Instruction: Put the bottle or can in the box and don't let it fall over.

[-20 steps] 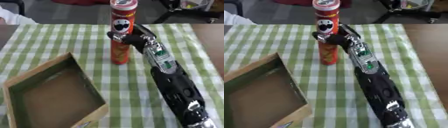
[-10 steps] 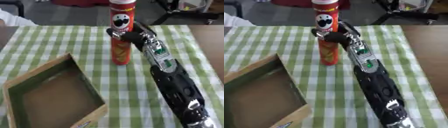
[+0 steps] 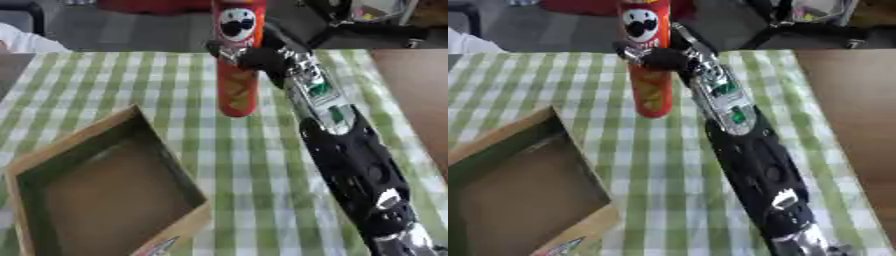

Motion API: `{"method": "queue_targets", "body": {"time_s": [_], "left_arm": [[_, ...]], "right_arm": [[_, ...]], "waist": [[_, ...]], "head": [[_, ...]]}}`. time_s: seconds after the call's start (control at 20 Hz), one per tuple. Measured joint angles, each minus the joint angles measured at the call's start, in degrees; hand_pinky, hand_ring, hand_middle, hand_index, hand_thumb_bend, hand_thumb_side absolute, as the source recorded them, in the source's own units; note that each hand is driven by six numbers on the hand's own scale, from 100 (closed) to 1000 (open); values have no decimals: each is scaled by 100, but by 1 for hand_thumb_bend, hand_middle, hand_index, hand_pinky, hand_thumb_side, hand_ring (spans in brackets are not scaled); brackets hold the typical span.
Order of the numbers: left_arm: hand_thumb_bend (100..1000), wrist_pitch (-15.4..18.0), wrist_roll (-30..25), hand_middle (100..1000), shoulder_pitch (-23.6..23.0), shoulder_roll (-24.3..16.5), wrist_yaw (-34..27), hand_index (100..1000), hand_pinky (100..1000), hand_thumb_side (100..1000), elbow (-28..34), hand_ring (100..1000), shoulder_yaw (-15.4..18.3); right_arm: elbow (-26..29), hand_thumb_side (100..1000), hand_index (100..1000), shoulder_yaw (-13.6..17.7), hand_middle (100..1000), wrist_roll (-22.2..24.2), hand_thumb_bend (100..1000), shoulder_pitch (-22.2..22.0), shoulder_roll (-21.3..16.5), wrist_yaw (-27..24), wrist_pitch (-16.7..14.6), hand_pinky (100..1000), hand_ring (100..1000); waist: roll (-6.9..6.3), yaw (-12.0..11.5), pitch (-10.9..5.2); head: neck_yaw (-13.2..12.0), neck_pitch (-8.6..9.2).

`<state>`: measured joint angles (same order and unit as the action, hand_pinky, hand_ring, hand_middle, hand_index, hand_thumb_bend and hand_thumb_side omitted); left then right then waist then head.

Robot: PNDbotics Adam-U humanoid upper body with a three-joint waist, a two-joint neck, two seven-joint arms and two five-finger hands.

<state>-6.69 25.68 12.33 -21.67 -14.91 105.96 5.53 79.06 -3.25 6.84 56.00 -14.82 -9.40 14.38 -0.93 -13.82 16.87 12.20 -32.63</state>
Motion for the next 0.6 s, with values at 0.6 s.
{"method": "queue_targets", "body": {"time_s": [0.6], "left_arm": [[506, 9, 26, 751, -253, -154, 32, 772, 863, 688, -40, 870, 4]], "right_arm": [[1054, 100, 429, -828, 666, -396, 100, 258, 592, -941, 368, 910, 535]], "waist": [[86, 220, -541]], "head": [[-4, -514]]}}
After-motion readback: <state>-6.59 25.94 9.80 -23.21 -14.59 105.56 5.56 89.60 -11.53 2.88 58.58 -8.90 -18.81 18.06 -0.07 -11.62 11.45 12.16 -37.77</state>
